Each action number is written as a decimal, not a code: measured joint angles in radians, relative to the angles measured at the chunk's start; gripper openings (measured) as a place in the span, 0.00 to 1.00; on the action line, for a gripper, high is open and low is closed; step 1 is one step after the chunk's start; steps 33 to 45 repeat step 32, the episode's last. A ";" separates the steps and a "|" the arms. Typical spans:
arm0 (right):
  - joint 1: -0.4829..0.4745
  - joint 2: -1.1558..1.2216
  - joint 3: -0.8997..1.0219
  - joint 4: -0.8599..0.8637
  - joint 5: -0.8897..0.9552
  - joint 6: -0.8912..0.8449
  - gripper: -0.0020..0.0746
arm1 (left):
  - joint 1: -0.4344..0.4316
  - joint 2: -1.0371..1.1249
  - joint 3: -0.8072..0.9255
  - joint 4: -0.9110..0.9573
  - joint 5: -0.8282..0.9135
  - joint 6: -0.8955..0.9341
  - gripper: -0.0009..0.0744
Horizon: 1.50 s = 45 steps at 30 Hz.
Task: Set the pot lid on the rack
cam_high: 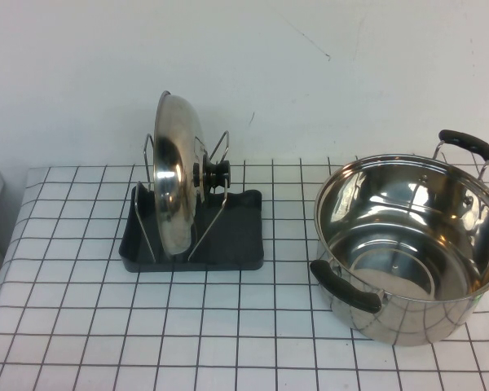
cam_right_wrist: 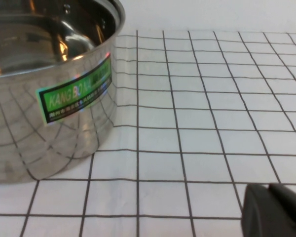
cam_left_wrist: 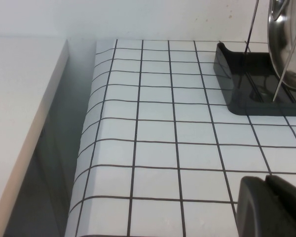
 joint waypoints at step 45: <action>0.002 0.000 0.000 0.000 0.000 -0.026 0.02 | 0.000 0.000 0.000 -0.001 0.000 0.000 0.01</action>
